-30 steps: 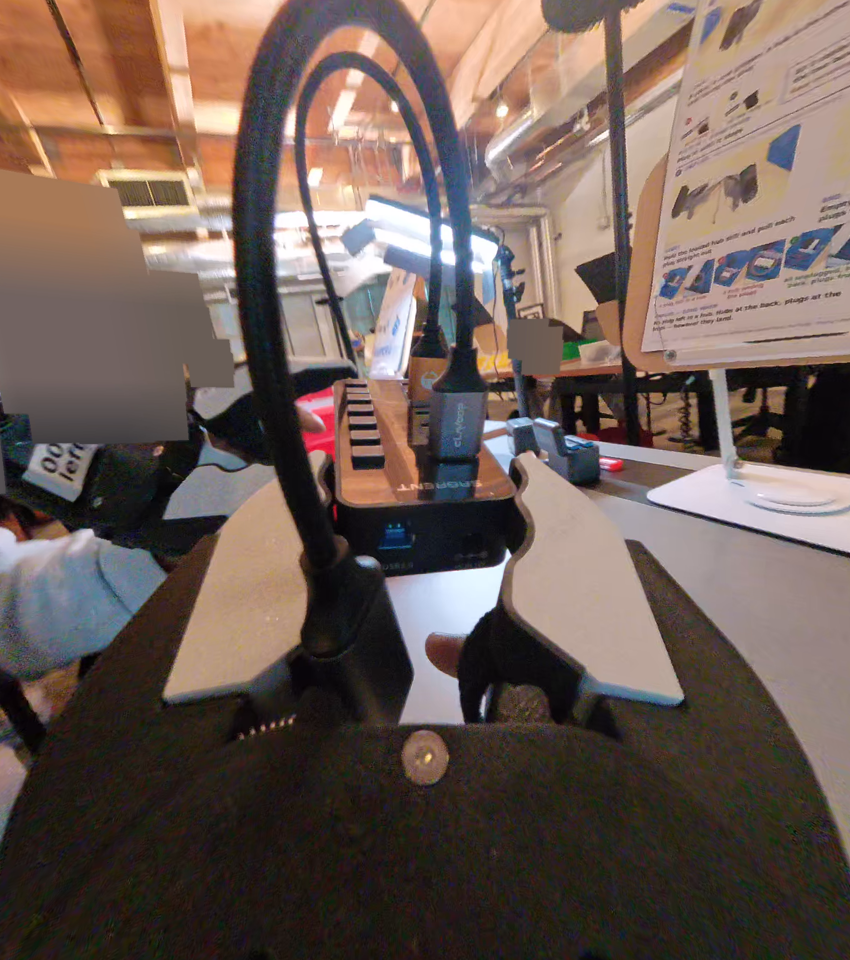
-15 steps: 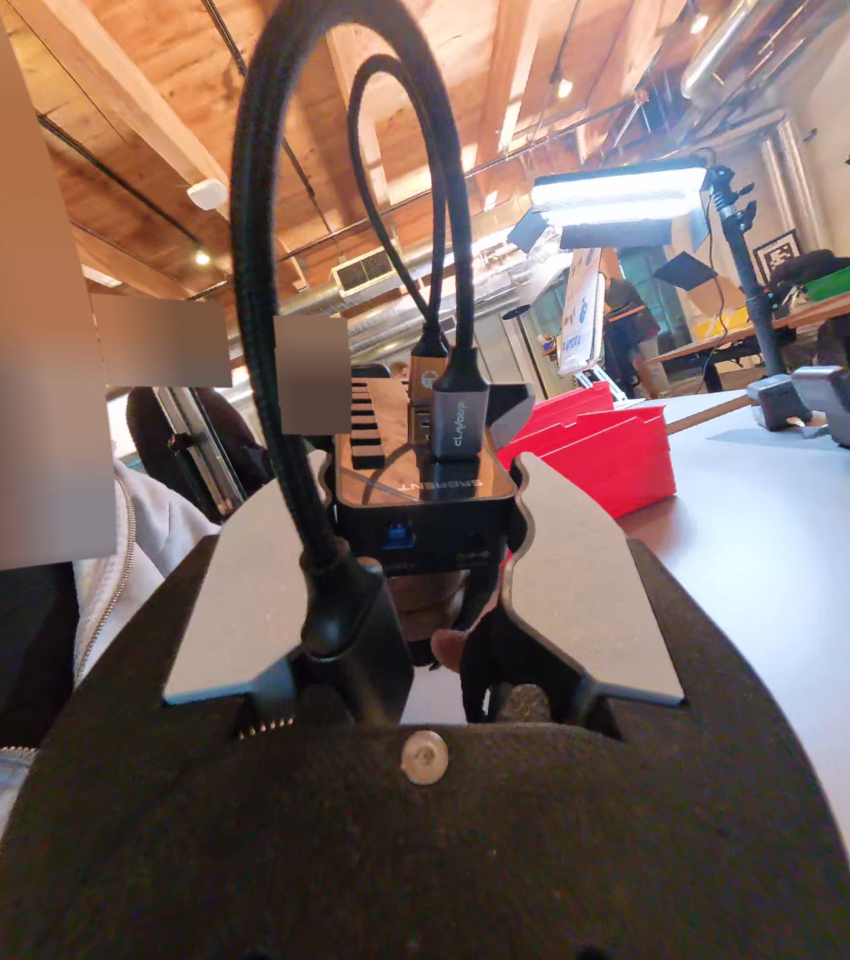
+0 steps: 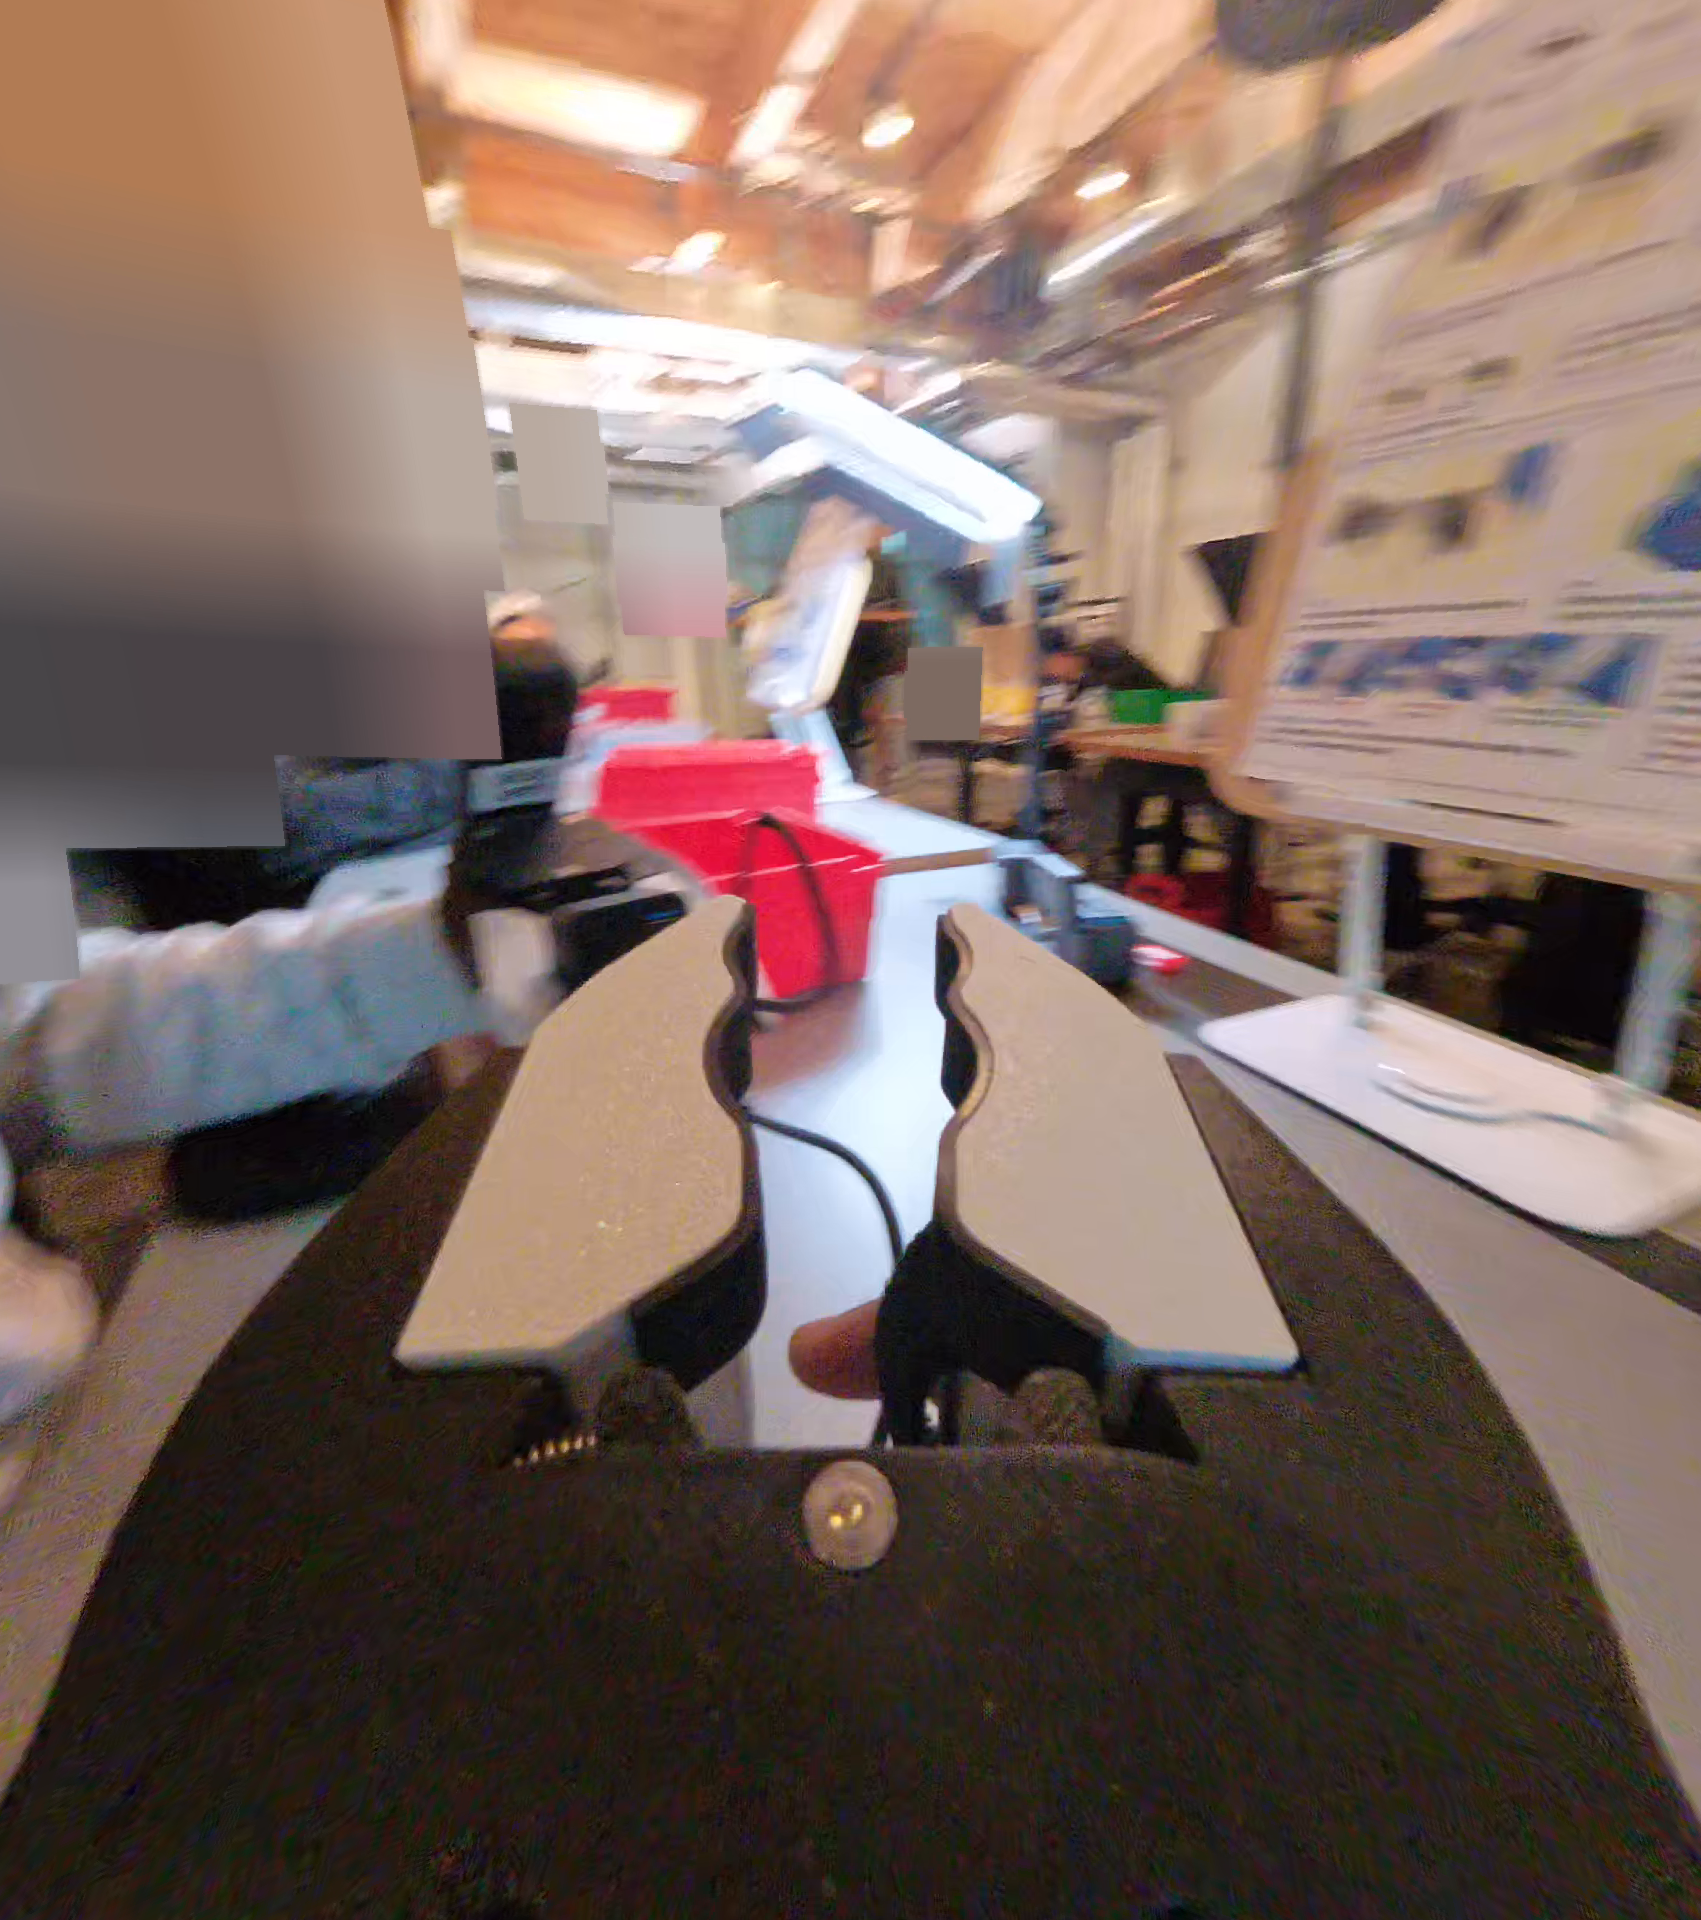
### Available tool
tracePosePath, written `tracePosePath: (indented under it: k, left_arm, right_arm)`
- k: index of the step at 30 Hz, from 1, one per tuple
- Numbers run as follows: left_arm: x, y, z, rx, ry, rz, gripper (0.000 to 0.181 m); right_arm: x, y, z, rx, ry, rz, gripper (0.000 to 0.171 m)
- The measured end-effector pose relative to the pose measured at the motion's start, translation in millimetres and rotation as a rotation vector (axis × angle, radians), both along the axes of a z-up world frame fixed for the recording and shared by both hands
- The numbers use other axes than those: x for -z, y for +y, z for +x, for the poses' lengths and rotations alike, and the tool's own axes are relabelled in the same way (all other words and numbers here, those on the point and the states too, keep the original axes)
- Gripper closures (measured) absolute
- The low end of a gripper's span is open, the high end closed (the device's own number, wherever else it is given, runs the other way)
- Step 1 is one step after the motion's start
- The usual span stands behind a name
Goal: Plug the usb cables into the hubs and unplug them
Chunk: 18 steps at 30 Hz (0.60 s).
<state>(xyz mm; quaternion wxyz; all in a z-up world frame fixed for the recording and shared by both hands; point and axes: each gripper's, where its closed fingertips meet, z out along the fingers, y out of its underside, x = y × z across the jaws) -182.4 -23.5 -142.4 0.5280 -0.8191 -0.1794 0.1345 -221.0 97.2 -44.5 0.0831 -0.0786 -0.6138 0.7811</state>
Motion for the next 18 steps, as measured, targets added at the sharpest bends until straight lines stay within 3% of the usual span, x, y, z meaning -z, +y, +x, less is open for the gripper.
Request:
tracePosePath:
  k: [2,4,9,13,18]
  left_arm:
    - [17.9,2.7,3.4,0.019,0.011,-0.066,0.107]
    - [26.7,9.4,9.5,0.056,0.013,-0.084,0.107]
    - [54.9,17.7,17.5,0.103,-0.043,-0.154,0.106]
    - [53.4,21.2,22.4,0.131,-0.045,-0.139,0.107]
    - [53.7,28.3,30.3,0.181,-0.019,-0.156,0.107]
  right_arm:
    - [10.2,-27.2,53.9,-0.298,0.082,0.121,0.148]
    - [31.0,-55.0,79.5,-0.425,0.08,0.263,0.147]
    - [88.6,-109.9,76.0,-0.353,0.096,0.564,0.138]
    - [108.5,-108.2,46.9,-0.213,0.181,0.728,0.143]
    - [116.4,-111.7,55.6,-0.335,0.231,0.838,0.151]
